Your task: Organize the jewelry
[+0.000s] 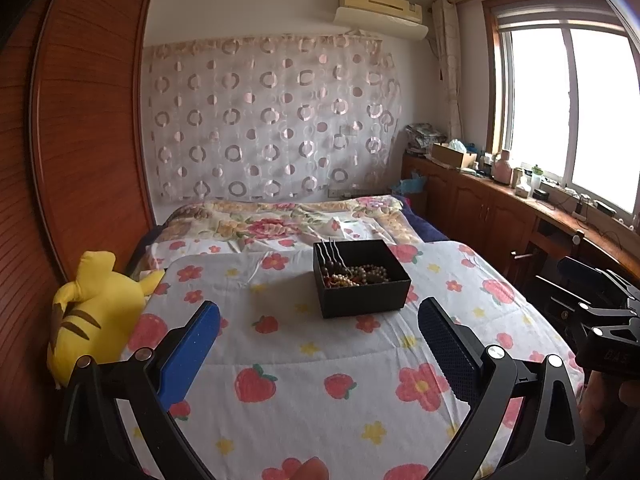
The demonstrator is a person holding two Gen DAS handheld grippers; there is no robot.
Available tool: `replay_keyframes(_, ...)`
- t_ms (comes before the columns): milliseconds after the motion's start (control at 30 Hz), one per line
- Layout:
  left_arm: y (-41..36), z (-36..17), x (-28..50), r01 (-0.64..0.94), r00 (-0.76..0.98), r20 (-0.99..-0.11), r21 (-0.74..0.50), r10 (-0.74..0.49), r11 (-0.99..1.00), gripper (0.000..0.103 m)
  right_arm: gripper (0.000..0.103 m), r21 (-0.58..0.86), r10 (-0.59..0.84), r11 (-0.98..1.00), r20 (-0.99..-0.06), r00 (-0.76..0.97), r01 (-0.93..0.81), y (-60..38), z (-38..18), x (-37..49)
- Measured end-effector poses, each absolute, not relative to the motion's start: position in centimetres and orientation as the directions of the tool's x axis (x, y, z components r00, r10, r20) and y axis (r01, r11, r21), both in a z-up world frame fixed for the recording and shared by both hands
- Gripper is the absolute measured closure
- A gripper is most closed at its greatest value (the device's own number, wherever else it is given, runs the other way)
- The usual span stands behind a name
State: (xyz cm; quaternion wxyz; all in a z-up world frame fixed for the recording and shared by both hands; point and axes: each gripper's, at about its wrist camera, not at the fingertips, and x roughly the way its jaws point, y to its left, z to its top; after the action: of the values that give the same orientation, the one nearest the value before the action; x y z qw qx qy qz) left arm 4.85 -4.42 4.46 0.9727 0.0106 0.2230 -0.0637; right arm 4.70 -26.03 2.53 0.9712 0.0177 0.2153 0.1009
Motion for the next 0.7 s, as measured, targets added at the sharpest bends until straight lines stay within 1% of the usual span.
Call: replay_keyframes(700,-4.45,4.35,4.81,0.127,0.894,-0.433,-0.007,-0.117,0.992,0.007,0.002,0.082,0.202,0.979,-0.414,0.888,-0.185,-26.19,2.42,4.72)
